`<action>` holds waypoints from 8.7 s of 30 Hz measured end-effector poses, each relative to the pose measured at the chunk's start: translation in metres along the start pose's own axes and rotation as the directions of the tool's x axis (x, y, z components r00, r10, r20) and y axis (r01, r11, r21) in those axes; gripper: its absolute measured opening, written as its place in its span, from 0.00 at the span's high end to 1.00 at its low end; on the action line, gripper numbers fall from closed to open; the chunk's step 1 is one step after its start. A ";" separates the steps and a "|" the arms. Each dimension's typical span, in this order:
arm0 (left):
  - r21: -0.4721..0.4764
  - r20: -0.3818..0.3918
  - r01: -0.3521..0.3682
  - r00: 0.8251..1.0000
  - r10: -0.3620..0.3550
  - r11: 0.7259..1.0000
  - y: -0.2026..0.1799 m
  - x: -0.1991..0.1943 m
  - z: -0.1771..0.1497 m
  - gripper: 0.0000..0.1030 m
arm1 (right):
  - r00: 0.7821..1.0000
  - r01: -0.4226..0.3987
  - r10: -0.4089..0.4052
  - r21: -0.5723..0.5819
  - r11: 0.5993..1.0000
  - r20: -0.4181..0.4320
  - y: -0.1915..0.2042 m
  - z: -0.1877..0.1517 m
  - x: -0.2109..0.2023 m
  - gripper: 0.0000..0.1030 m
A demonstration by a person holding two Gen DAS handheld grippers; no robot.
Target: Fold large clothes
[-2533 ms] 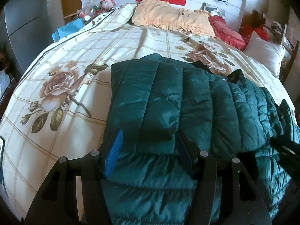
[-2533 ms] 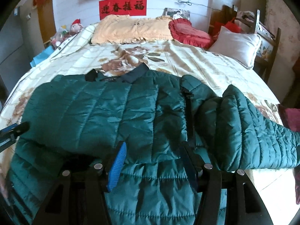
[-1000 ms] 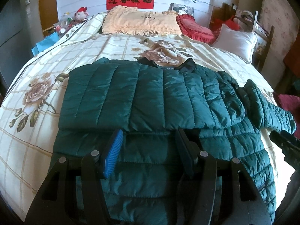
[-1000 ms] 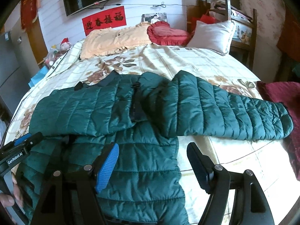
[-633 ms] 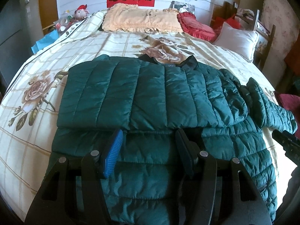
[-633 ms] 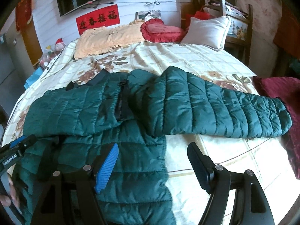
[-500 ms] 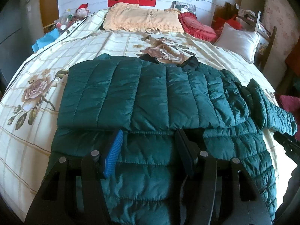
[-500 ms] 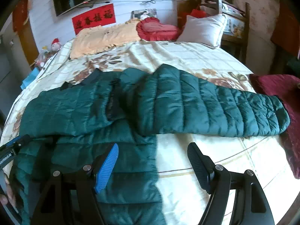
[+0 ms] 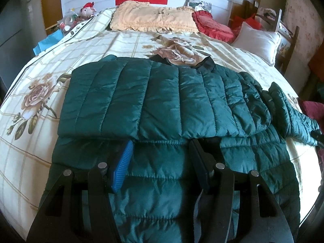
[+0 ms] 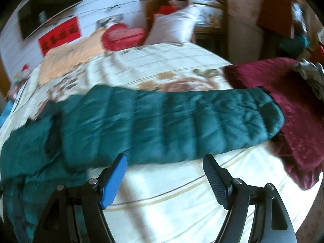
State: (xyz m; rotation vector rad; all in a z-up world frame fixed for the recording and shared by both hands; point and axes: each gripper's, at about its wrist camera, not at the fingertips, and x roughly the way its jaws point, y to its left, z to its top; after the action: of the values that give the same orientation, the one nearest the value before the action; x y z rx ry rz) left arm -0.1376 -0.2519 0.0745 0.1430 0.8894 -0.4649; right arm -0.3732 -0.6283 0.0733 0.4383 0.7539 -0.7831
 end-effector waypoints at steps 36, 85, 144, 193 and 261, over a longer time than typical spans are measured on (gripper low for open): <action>-0.021 -0.028 -0.011 1.000 0.010 1.000 0.022 0.000 -0.002 0.44 | 0.988 -0.042 -0.023 0.407 0.912 0.154 -0.125 0.054 0.031 0.90; -0.331 0.080 0.134 0.990 -0.114 0.934 0.130 -0.033 0.020 0.43 | 0.690 -0.716 0.674 -0.386 0.582 -0.264 0.345 -0.033 -0.055 0.36; -0.208 0.018 0.010 1.000 -0.006 0.978 0.128 0.017 0.045 0.62 | 0.951 -0.308 0.280 -0.372 0.876 -0.128 0.273 -0.015 0.047 0.32; -0.067 0.025 -0.091 0.995 0.093 0.994 0.092 0.068 0.063 0.49 | 0.949 -0.313 0.297 -0.409 0.857 -0.102 0.267 0.004 0.014 0.30; -0.071 -0.013 -0.081 0.997 0.080 0.994 0.164 -0.088 -0.094 0.48 | 0.911 -0.392 0.315 -0.319 0.863 -0.266 0.108 -0.132 -0.090 0.22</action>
State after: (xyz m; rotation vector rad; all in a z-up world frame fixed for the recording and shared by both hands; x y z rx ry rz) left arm -0.1787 -0.0470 0.0718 0.1152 0.9056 -0.3573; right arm -0.3917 -0.4366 0.0622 0.3074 0.9576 -0.2376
